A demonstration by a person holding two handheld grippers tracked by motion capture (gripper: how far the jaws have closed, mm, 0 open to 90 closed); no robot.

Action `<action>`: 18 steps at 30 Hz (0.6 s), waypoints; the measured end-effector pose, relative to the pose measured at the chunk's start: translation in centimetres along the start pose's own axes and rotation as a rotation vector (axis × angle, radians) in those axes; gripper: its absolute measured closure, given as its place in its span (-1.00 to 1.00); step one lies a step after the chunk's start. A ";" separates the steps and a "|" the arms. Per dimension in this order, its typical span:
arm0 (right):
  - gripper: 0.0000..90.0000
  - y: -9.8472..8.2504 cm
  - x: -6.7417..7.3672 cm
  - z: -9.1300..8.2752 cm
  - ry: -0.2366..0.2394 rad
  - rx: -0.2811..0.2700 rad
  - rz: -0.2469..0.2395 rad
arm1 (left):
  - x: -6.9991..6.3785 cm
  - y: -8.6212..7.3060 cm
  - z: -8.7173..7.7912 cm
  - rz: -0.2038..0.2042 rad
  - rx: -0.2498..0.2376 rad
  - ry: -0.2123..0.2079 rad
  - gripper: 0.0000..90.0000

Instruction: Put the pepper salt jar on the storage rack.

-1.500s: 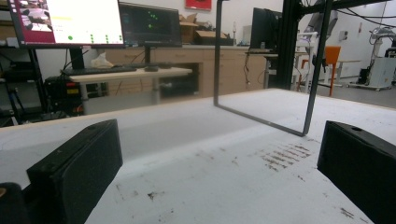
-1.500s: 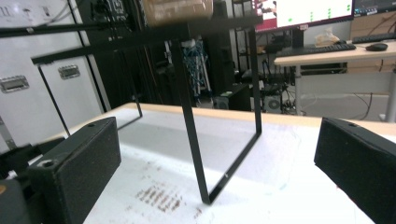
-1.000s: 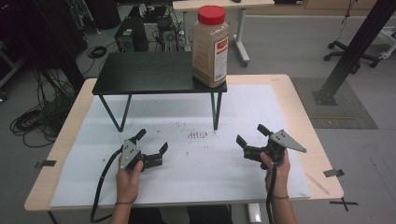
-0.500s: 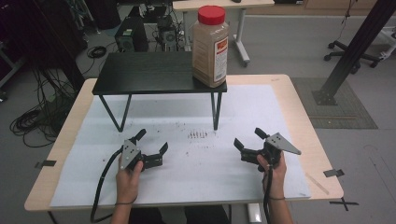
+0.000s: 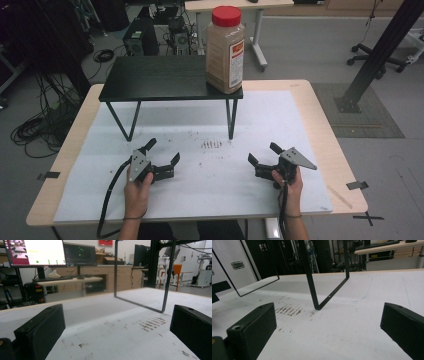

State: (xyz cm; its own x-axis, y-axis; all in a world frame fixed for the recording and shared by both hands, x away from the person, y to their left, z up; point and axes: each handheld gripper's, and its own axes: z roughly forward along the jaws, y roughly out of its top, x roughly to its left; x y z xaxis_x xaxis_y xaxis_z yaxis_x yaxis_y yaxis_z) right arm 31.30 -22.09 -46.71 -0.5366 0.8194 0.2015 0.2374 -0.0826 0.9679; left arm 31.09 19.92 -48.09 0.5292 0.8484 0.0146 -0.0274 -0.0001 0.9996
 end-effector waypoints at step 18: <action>-1.00 -0.5 -0.1 -0.3 -0.005 -0.013 0.001 | 0.0 0.0 0.0 0.000 0.000 0.000 -1.00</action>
State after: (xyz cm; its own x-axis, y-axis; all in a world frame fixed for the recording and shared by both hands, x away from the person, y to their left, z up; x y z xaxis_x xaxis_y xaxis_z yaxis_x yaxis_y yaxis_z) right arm 31.00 -22.28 -47.20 -0.5320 0.8224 0.2015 0.2276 -0.0903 0.9696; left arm 31.08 19.92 -48.09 0.5293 0.8483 0.0146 -0.0271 -0.0002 0.9996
